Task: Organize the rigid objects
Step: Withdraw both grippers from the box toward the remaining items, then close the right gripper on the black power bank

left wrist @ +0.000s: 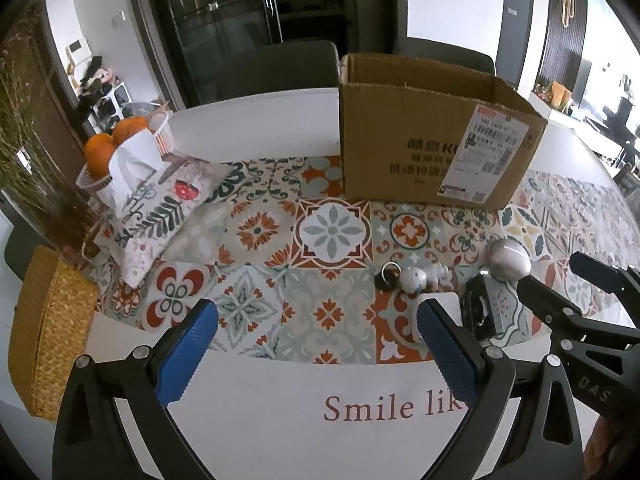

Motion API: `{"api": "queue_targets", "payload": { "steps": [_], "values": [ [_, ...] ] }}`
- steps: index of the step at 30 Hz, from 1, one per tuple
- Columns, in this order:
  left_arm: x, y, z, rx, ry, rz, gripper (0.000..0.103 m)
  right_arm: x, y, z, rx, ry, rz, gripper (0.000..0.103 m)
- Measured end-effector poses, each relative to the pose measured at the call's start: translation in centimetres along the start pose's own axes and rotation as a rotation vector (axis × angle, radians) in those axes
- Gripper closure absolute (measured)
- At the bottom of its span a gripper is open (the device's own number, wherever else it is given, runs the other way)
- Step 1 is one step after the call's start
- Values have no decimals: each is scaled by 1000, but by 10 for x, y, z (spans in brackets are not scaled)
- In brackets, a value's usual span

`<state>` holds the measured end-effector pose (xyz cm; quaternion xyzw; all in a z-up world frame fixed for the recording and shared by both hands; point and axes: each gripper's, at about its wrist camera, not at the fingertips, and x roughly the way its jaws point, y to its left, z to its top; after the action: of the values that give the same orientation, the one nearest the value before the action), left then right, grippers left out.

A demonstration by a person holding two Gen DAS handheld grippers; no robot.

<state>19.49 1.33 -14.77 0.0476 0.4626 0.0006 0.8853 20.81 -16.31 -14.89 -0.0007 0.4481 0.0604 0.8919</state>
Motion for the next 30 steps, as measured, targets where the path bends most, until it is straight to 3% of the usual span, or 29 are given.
{"api": "queue_targets", "payload": {
  "steps": [14, 21, 30],
  "values": [
    [19, -9, -13, 42, -15, 15, 2, 47, -10, -20, 59, 119, 76, 53],
    [31, -8, -17, 40, 2, 21, 2, 63, -9, -23, 75, 148, 93, 54],
    [45, -4, -18, 30, 29, 15, 2, 86, -9, -24, 108, 191, 104, 63]
  ]
}}
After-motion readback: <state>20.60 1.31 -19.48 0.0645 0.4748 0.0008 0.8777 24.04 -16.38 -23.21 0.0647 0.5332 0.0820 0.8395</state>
